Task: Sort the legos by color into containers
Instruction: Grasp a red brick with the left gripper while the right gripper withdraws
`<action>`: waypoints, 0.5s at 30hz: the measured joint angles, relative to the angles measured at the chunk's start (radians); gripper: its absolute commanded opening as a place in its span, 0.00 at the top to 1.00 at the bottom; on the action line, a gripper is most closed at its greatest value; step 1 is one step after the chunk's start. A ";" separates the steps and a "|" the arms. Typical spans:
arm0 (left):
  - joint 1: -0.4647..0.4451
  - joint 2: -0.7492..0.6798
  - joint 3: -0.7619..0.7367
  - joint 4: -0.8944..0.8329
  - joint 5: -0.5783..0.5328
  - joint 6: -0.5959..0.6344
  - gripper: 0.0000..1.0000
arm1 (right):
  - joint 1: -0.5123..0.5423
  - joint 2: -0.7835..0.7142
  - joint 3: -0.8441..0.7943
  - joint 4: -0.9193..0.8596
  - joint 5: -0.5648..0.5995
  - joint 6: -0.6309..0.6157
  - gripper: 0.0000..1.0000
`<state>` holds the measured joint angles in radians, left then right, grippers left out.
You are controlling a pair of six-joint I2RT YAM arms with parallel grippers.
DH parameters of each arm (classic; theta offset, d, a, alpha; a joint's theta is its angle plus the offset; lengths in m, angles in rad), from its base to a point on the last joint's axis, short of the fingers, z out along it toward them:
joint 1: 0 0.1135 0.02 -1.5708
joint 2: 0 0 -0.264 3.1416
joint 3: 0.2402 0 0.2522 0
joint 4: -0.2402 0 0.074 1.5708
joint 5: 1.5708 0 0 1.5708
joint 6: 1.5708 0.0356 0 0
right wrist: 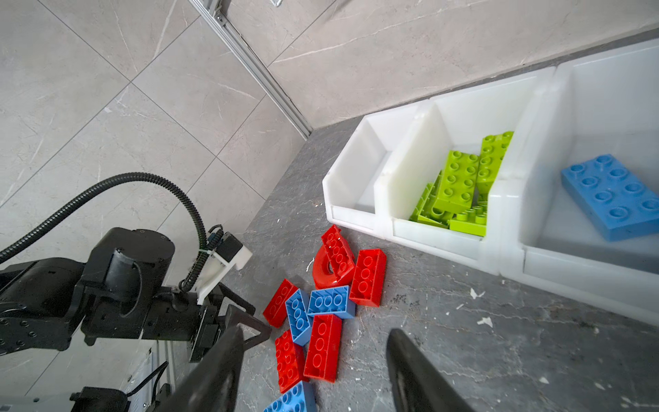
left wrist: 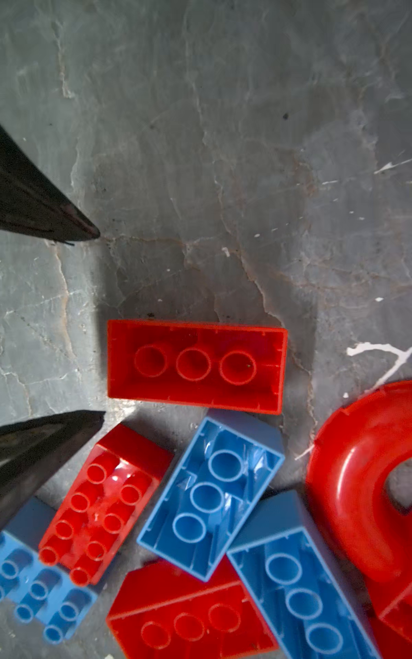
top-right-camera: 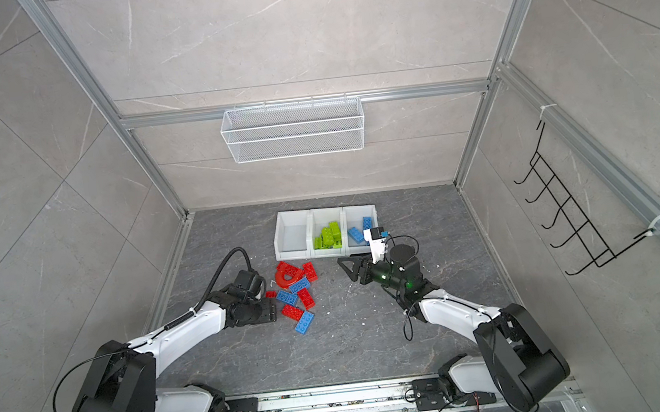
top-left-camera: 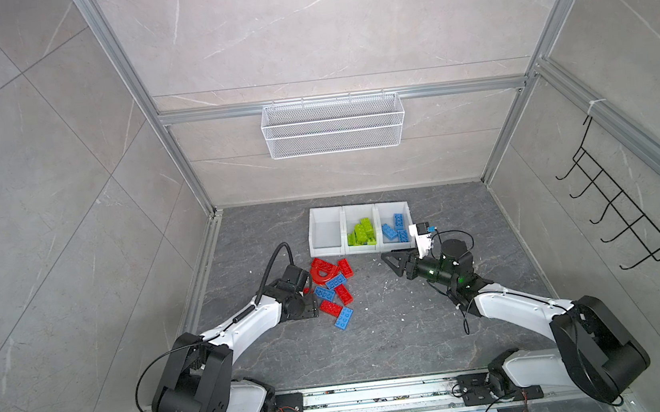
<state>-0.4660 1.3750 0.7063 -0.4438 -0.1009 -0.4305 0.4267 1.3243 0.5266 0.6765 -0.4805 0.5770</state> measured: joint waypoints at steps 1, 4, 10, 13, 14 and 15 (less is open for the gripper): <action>0.000 0.005 0.006 0.002 -0.003 0.000 0.27 | 0.000 0.000 -0.001 0.005 -0.001 0.000 0.35; 0.000 0.012 0.021 0.002 -0.006 0.004 0.30 | 0.000 0.000 -0.005 0.014 -0.003 0.000 0.34; -0.010 0.088 0.087 -0.004 -0.024 0.012 0.31 | 0.000 0.000 -0.006 0.017 -0.004 0.000 0.34; -0.013 0.122 0.105 -0.005 -0.029 0.012 0.33 | 0.000 0.000 -0.006 0.017 -0.004 0.000 0.34; -0.014 0.130 0.106 -0.005 -0.029 0.013 0.34 | 0.000 0.000 -0.006 0.017 -0.004 0.000 0.34; -0.016 0.140 0.108 -0.006 -0.029 0.013 0.36 | 0.000 0.000 -0.006 0.017 -0.003 0.000 0.34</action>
<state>-0.4824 1.5146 0.8146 -0.4496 -0.1303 -0.4175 0.4267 1.3243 0.5201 0.6933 -0.4839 0.5770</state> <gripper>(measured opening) 0.668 0.660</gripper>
